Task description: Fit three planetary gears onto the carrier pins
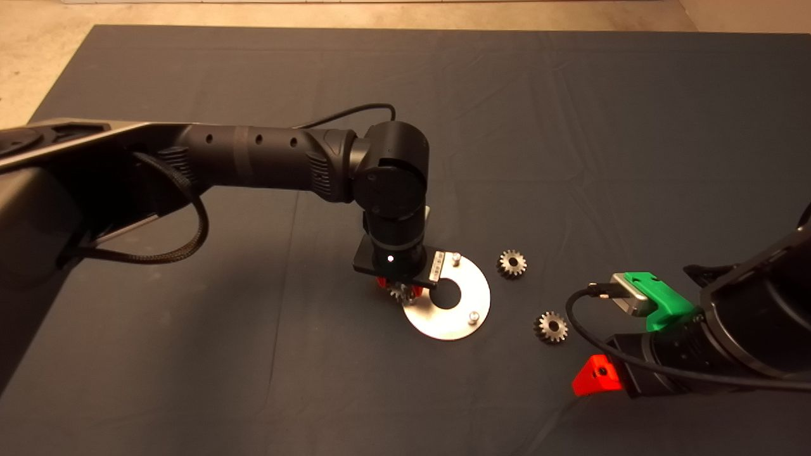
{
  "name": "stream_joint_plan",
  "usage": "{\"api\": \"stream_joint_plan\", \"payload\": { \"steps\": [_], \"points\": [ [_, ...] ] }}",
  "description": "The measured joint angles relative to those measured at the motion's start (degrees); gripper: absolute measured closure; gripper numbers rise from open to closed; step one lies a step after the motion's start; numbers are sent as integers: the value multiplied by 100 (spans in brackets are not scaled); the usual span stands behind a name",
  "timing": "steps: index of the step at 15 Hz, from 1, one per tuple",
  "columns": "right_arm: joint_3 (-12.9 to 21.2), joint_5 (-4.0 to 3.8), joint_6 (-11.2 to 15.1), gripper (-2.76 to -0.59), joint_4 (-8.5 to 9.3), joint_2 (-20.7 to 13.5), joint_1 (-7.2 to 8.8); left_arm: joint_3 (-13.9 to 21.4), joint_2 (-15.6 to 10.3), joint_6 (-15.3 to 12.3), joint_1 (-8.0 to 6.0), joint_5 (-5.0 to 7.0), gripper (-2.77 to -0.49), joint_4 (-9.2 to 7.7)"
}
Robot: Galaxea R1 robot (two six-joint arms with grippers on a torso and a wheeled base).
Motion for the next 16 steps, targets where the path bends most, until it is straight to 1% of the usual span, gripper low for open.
{"api": "stream_joint_plan", "payload": {
  "steps": [8, 13, 16],
  "points": [
    [0, 0, 0, -275, 0, 0, 0, 75, 20, -15, 1, 5, -95, 0],
    [0, 0, 0, -275, 0, 0, 0, 81, 197, -52, 1, 0, -95, -2],
    [0, 0, 0, -275, 0, 0, 0, 81, 221, -91, 1, 2, -95, -2]
  ]
}}
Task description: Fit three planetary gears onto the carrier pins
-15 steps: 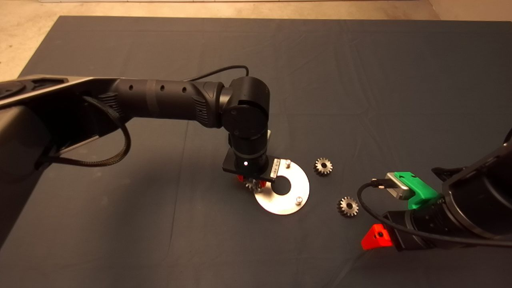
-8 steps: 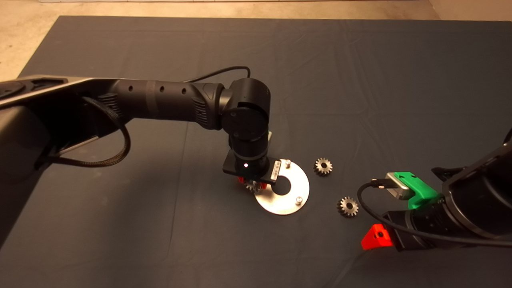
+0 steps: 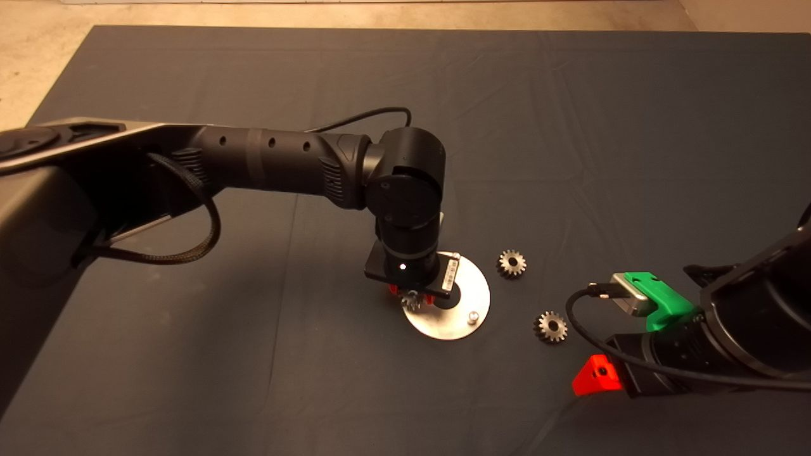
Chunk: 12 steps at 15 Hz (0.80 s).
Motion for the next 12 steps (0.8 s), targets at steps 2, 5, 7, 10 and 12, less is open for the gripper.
{"api": "stream_joint_plan", "payload": {
  "steps": [2, 5, 7, 10, 12],
  "points": [
    [0, 0, 0, -275, 0, 0, 0, 0, 2, -17, 0, 0, -95, -1],
    [0, 0, 0, -275, 0, 0, 0, 0, 4, -26, 7, 0, -95, 2],
    [0, -2, 0, -275, 0, 0, 0, 0, 5, -37, 49, -2, -95, 5],
    [0, 0, 0, -275, 0, 0, -1, 0, 2, -39, 63, 0, -95, 19],
    [0, 0, 0, -275, 0, 0, -1, 0, 2, -39, 82, 2, -95, 24]
  ]
}}
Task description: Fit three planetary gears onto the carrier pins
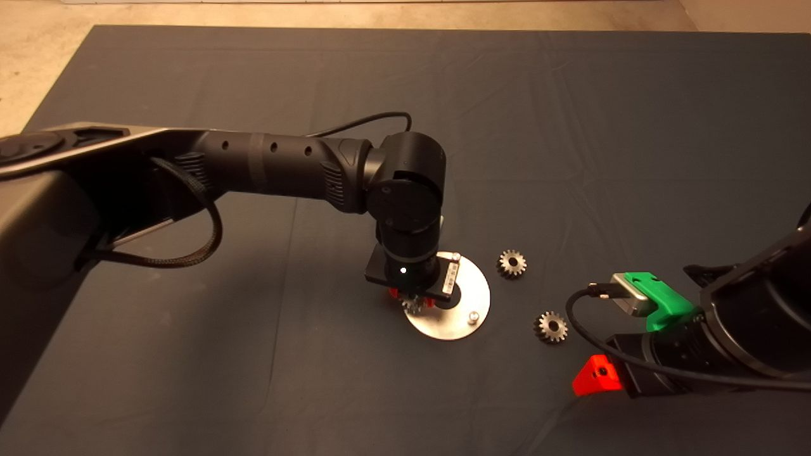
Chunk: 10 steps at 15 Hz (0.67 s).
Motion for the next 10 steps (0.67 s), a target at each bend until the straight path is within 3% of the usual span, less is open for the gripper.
{"api": "stream_joint_plan", "payload": {
  "steps": [10],
  "points": [
    [0, 0, 0, -275, 0, 0, 1, -128, 35, 160, 0, 12, -95, -46]
  ]
}}
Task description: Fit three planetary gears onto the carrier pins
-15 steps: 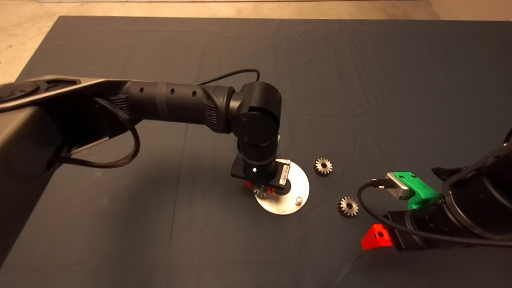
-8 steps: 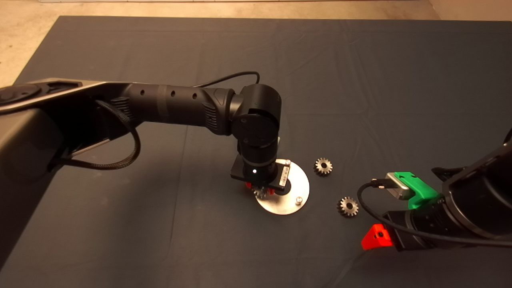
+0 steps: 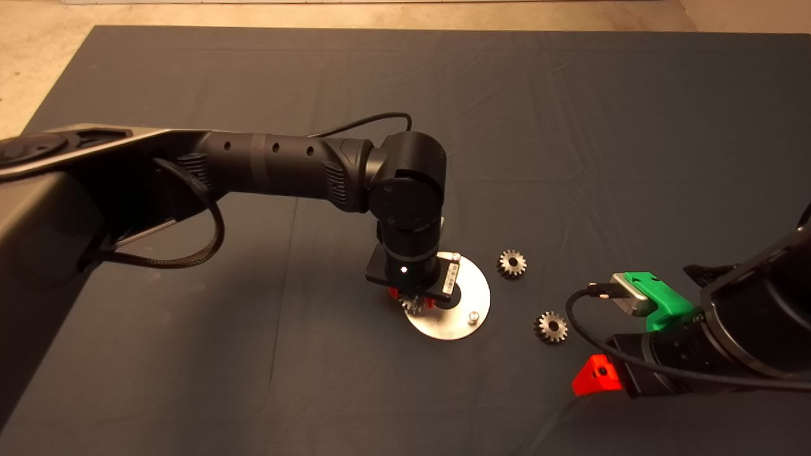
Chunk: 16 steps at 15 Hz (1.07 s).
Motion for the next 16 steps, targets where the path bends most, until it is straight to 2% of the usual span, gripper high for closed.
{"api": "stream_joint_plan", "payload": {
  "steps": [10, 16],
  "points": [
    [0, 0, 0, -275, 0, 0, 0, -115, 17, 141, -9, -15, -95, -88],
    [0, 0, 0, -275, 0, 0, 0, -168, 78, 141, -18, 49, -95, -113]
  ]
}}
